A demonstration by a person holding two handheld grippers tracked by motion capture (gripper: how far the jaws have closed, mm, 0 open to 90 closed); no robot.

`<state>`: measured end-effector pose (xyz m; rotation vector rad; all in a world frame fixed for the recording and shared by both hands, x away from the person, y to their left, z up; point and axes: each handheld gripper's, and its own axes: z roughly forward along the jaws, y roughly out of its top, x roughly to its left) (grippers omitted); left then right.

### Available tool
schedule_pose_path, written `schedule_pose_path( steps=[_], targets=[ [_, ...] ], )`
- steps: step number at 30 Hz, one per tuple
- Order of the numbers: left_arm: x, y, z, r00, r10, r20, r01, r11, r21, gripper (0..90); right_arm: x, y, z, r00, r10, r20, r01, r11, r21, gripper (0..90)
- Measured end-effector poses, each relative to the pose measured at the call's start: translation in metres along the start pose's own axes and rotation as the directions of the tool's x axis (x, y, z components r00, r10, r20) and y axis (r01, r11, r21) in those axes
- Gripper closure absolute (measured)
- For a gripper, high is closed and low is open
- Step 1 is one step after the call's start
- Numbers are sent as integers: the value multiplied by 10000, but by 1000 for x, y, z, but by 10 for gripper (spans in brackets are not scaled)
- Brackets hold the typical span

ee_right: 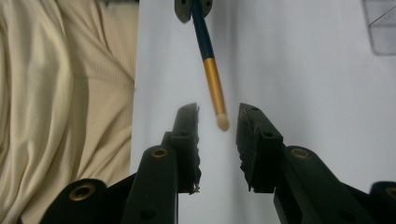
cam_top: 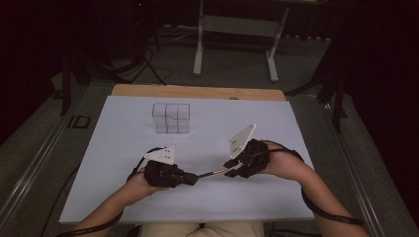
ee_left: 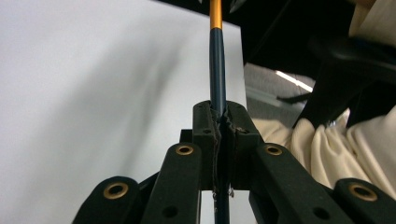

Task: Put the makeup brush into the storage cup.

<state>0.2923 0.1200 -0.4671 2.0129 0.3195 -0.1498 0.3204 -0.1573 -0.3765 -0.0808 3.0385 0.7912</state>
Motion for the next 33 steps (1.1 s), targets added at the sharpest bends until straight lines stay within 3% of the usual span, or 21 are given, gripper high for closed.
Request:
schedule_pose_path(
  steps=[3,8,17,24,33],
  targets=[
    [-1,0,0,9999,30,118,-28,9999,-148,857,1,0,-2,9999,-110,89,113,9994,-330,699],
    [-1,2,3,9999,81,62,-80,9999,-108,857,3,3,0,9993,-366,79,368,9987,-353,759],
    [-2,4,4,9998,168,112,-167,9998,-118,856,0,4,5,9996,-197,-178,193,9996,-207,813],
    [-3,4,9,9991,264,341,-270,9995,152,854,1,5,9,9963,-294,-814,332,9984,454,849],
    [-3,3,14,9980,279,568,-299,9990,332,848,1,2,11,9914,-314,-1273,399,9971,648,854]
  ],
)
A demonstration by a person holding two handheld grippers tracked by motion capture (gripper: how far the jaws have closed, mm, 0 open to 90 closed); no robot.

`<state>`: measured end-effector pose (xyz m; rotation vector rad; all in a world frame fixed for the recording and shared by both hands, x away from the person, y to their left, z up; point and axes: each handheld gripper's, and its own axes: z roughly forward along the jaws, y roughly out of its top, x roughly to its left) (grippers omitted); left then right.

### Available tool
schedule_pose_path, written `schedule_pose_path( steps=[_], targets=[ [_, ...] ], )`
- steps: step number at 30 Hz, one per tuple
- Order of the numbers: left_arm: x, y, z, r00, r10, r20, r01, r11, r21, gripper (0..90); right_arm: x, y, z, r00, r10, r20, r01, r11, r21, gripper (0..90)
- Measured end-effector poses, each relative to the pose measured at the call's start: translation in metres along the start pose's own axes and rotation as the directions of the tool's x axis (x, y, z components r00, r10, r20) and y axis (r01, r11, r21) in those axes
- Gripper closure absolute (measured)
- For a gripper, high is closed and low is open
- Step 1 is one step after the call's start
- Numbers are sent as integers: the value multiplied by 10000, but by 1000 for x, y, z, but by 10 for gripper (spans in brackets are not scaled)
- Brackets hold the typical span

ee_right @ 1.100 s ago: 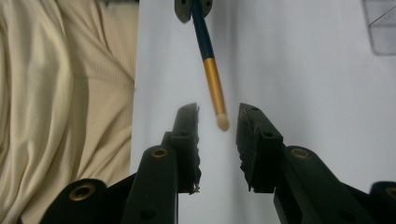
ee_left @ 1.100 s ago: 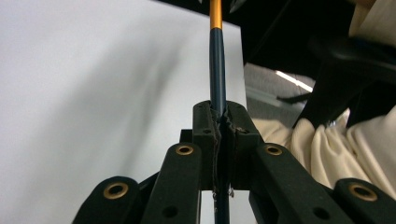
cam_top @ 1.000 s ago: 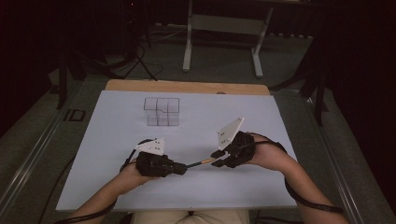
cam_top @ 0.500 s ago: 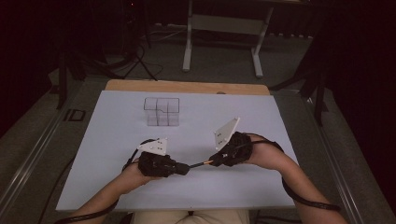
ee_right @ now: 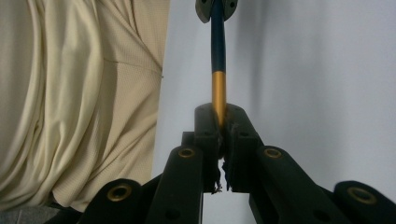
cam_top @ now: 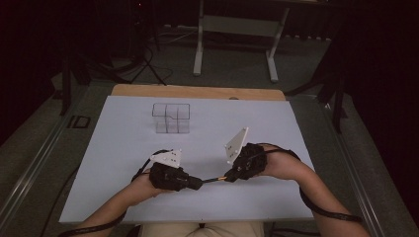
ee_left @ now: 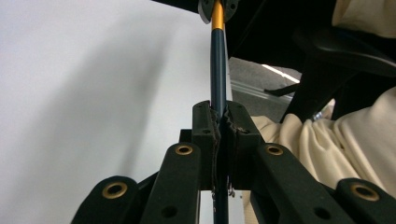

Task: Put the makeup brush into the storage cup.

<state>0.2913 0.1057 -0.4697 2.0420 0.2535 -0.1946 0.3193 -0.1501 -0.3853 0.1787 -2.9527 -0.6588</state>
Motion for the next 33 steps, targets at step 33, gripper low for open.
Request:
schedule_pose_path(
  steps=[33],
  targets=[
    [-2,27,15,9980,303,-563,-258,9965,800,788,-6,7,5,9999,154,-2,-154,9998,133,854]
  ],
)
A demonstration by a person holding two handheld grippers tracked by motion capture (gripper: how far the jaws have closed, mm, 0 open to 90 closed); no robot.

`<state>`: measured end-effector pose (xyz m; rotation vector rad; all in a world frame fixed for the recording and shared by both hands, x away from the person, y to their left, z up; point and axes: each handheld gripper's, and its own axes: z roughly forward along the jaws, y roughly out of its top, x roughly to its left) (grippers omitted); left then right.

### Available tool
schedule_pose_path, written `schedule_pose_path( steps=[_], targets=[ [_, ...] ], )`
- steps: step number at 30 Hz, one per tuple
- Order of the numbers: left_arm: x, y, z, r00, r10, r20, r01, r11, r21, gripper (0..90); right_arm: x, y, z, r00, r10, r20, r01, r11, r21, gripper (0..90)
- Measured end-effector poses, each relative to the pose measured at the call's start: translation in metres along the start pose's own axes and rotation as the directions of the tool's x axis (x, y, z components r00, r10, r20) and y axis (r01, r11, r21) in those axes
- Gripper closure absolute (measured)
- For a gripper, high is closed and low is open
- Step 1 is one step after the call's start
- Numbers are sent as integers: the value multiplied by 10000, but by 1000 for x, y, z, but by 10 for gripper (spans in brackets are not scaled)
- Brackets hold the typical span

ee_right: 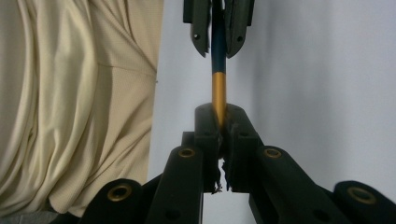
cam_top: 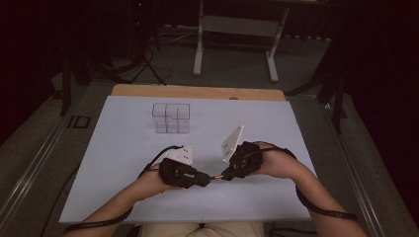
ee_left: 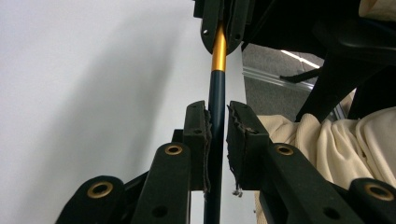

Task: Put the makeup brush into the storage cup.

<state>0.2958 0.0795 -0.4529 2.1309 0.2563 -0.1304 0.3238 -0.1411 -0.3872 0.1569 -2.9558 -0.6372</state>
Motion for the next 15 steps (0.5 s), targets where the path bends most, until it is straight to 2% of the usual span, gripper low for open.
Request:
schedule_pose_path(
  steps=[5,15],
  targets=[
    [-1,0,2,9999,154,-21,-153,9995,276,832,0,2,1,10000,-17,-67,17,10000,-15,854],
    [-3,-4,0,9995,240,183,-241,9997,51,847,1,2,3,9996,-91,-271,85,9998,-199,848]
  ],
)
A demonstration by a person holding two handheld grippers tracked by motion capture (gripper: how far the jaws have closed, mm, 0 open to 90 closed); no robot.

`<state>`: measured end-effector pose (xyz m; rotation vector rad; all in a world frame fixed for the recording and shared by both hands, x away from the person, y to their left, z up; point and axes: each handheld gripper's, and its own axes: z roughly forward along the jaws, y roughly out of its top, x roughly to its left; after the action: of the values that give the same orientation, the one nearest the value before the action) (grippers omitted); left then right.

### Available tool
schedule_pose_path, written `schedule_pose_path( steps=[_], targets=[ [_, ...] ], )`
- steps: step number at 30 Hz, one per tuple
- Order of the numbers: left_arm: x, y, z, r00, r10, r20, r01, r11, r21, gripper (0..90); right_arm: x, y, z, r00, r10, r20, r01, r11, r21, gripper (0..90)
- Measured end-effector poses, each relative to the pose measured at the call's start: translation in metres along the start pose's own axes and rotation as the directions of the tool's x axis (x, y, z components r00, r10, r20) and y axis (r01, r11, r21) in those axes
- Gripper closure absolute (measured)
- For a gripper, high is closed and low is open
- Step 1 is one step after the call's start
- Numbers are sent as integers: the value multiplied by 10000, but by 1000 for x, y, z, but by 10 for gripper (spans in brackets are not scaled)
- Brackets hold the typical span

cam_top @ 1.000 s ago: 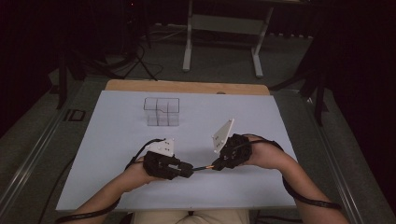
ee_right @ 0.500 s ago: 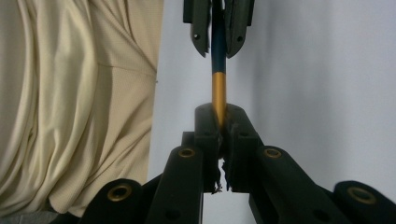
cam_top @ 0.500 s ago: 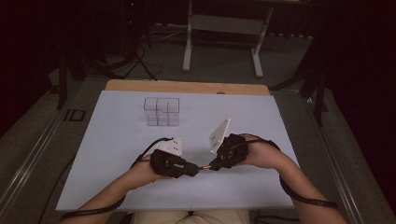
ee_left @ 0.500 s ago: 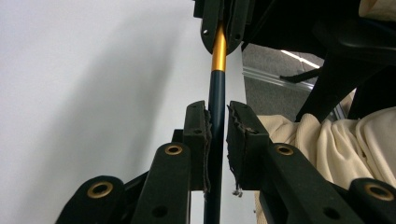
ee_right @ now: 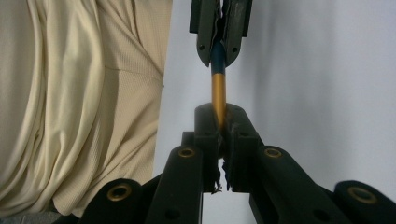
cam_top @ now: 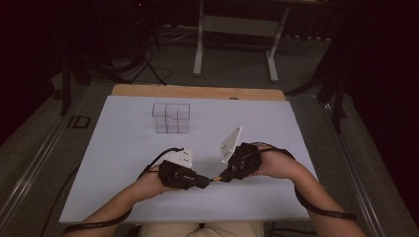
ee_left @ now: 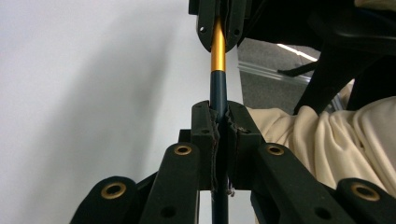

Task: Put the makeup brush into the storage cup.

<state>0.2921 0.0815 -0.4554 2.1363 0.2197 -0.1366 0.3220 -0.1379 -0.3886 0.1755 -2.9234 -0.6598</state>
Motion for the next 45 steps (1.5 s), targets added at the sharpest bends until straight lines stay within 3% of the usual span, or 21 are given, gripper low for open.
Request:
schedule_pose_path(
  steps=[8,13,17,19,24,30,45],
  targets=[
    [4,-8,-8,9992,-398,-83,392,9971,-658,847,0,-4,-6,9974,131,712,-86,9979,-639,780],
    [10,-17,-13,9961,-878,-50,864,9873,-1336,847,0,-12,-17,9941,420,1005,-260,9874,-1558,779],
    [9,-19,-15,9977,-671,80,674,9791,-1918,846,1,-15,-26,9894,664,1294,-371,9755,-2170,758],
    [9,-19,-15,9979,-653,-16,636,9775,-2011,846,0,-15,-28,9902,741,1187,-441,9704,-2375,758],
    [9,-18,-13,9976,-698,-40,672,9731,-2203,847,1,-12,-26,9921,717,1026,-458,9708,-2353,774],
    [9,-17,-13,9979,-646,31,637,9747,-2143,846,-1,-11,-24,9929,678,978,-439,9727,-2280,833],
    [7,-14,-11,9986,-507,131,523,9748,-2170,846,-1,-11,-23,9953,627,740,-445,9731,-2259,815]
  ],
)
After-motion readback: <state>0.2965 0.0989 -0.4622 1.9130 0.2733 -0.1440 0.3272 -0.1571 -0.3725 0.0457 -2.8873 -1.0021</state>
